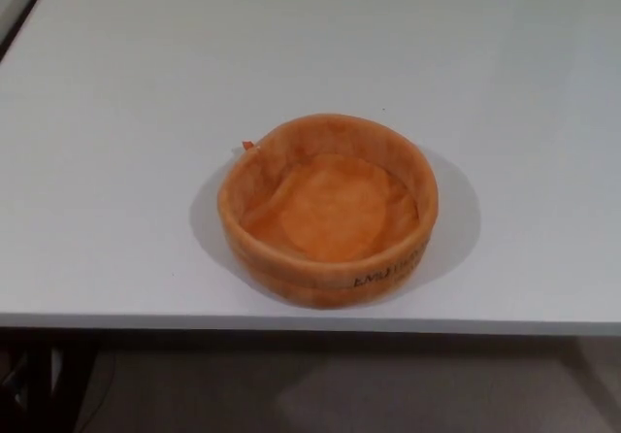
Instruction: A soft plate is kept in the center of the table close to the robot and the robot uses its left hand to pick up the plate, turns it upside down and places it back on the table
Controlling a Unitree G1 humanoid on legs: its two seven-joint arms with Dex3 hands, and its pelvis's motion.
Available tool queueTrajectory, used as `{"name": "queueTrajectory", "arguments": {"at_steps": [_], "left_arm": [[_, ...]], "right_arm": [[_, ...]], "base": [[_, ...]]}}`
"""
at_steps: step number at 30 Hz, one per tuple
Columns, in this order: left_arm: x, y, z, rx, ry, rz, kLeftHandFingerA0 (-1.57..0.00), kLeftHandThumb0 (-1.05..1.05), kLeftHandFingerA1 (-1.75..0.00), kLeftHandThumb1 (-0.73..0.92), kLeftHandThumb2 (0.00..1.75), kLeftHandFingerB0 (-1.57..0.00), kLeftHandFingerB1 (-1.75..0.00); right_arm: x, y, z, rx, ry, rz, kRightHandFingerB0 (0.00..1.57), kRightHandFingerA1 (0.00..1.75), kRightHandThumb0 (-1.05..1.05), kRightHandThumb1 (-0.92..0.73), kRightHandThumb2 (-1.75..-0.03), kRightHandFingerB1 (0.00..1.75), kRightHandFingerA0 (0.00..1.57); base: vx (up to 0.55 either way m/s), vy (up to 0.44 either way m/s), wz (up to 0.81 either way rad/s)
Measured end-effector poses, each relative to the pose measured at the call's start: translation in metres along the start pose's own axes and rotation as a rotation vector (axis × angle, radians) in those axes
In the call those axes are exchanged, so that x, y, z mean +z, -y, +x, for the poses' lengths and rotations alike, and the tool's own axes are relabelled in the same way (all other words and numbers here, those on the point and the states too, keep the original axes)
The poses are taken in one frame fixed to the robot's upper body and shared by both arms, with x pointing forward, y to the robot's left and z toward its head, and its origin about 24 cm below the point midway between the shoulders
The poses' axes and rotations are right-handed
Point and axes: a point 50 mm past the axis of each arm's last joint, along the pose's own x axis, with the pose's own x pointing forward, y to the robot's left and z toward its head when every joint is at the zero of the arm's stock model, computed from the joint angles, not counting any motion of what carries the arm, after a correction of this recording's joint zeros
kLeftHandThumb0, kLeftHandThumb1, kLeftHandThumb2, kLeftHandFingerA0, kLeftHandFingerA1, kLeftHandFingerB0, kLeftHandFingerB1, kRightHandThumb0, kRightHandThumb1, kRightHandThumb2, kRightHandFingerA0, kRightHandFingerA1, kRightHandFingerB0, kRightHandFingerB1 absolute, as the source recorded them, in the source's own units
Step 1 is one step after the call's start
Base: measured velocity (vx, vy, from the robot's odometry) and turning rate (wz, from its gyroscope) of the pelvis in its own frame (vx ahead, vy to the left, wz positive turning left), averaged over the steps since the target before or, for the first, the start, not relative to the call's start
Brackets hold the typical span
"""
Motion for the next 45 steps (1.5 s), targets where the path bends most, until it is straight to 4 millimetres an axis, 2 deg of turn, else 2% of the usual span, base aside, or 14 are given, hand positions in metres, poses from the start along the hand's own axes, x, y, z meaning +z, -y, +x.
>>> {"name": "queueTrajectory", "arguments": {"at_steps": [1, 5, 13, 14, 16, 25, 26, 28, 29, 31, 32, 35, 37, 45], "left_arm": [[0.003, 0.001, -0.001, -0.004, 0.021, -0.002, -0.10, -0.97, -0.44, 0.87, 0.67, -0.11, -0.31], [0.015, 0.006, -0.007, -0.020, 0.128, -0.033, -0.03, -0.98, -0.48, 0.73, 1.15, -0.04, -0.31], [0.055, 0.005, -0.024, 0.007, 0.395, -0.119, -0.08, -0.90, -0.49, 0.67, 1.13, -0.01, -0.30], [0.062, 0.002, -0.027, 0.018, 0.437, -0.124, -0.12, -1.04, -0.39, 0.79, 0.76, -0.08, -0.26], [0.073, -0.003, -0.032, 0.037, 0.497, -0.129, -0.11, -0.91, -0.48, 0.66, 1.12, 0.00, -0.27], [0.157, -0.043, -0.059, 0.176, 0.952, -0.090, -0.11, -0.90, -0.49, 0.70, 1.12, 0.00, -0.29], [0.165, -0.046, -0.060, 0.185, 0.992, -0.083, -0.04, -0.93, -0.45, 0.73, 1.12, 0.00, -0.23], [0.182, -0.051, -0.061, 0.197, 1.080, -0.060, -0.04, -0.93, -0.45, 0.73, 1.12, 0.00, -0.23], [0.189, -0.054, -0.062, 0.200, 1.114, -0.046, -0.09, -0.89, -0.48, 0.69, 1.12, -0.01, -0.26], [0.202, -0.057, -0.064, 0.201, 1.179, -0.019, -0.16, -0.93, -0.35, 0.90, 0.68, -0.11, -0.24], [0.209, -0.058, -0.066, 0.201, 1.209, -0.003, -0.10, -0.90, -0.46, 0.70, 1.08, -0.08, -0.32], [0.228, -0.058, -0.069, 0.200, 1.297, 0.057, -0.10, -0.92, -0.47, 0.70, 1.09, -0.06, -0.33], [0.240, -0.057, -0.070, 0.195, 1.340, 0.103, -0.18, -0.97, -0.38, 0.85, 0.67, -0.16, -0.28], [0.280, -0.049, -0.064, 0.171, 1.467, 0.265, -0.20, -0.99, -0.38, 0.85, 0.67, -0.21, -0.30]], "right_arm": [[0.003, 0.002, -0.002, 0.002, 0.021, 0.000, 0.12, 0.40, -0.81, -0.92, -0.69, 0.23, 0.26], [0.013, 0.007, -0.010, 0.026, 0.116, 0.000, 0.14, 0.42, -0.80, -0.91, -0.69, 0.24, 0.28], [0.027, 0.013, -0.020, 0.073, 0.255, 0.000, 0.12, 0.43, -0.81, -0.91, -0.69, 0.25, 0.26], [0.029, 0.014, -0.021, 0.077, 0.271, 0.000, 0.13, 0.43, -0.81, -0.91, -0.68, 0.25, 0.27], [0.031, 0.015, -0.022, 0.083, 0.293, 0.000, 0.13, 0.43, -0.81, -0.91, -0.68, 0.25, 0.27], [0.040, 0.021, -0.031, 0.133, 0.393, -0.024, 0.12, 0.42, -0.82, -0.90, -0.69, 0.23, 0.27], [0.041, 0.022, -0.031, 0.136, 0.400, -0.028, 0.07, 0.53, -0.81, -0.74, -1.08, 0.37, 0.23], [0.043, 0.023, -0.032, 0.143, 0.416, -0.033, 0.07, 0.53, -0.81, -0.74, -1.08, 0.37, 0.23], [0.043, 0.023, -0.033, 0.148, 0.424, -0.034, 0.14, 0.42, -0.81, -0.91, -0.69, 0.24, 0.28], [0.043, 0.024, -0.034, 0.156, 0.432, -0.038, 0.14, 0.42, -0.82, -0.91, -0.68, 0.24, 0.28], [0.043, 0.024, -0.034, 0.161, 0.433, -0.040, 0.13, 0.42, -0.81, -0.91, -0.68, 0.23, 0.28], [0.044, 0.024, -0.033, 0.171, 0.440, -0.046, 0.12, 0.41, -0.81, -0.91, -0.69, 0.23, 0.26], [0.044, 0.024, -0.032, 0.177, 0.440, -0.047, 0.13, 0.44, -0.80, -0.92, -0.68, 0.25, 0.26], [0.048, 0.023, -0.034, 0.190, 0.462, -0.055, 0.12, 0.43, -0.80, -0.91, -0.69, 0.24, 0.27]], "base": [[0.00, 0.000, 0.00], [0.00, 0.000, 0.00], [0.00, 0.000, 0.00], [0.00, 0.000, 0.00], [0.00, 0.000, 0.00], [0.00, 0.000, 0.00], [0.00, 0.000, 0.00], [0.00, 0.000, 0.00], [0.00, 0.000, 0.00], [0.00, 0.000, 0.00], [0.00, 0.000, 0.00], [0.00, 0.000, 0.00], [0.00, 0.000, 0.00], [0.00, 0.000, 0.00]]}}
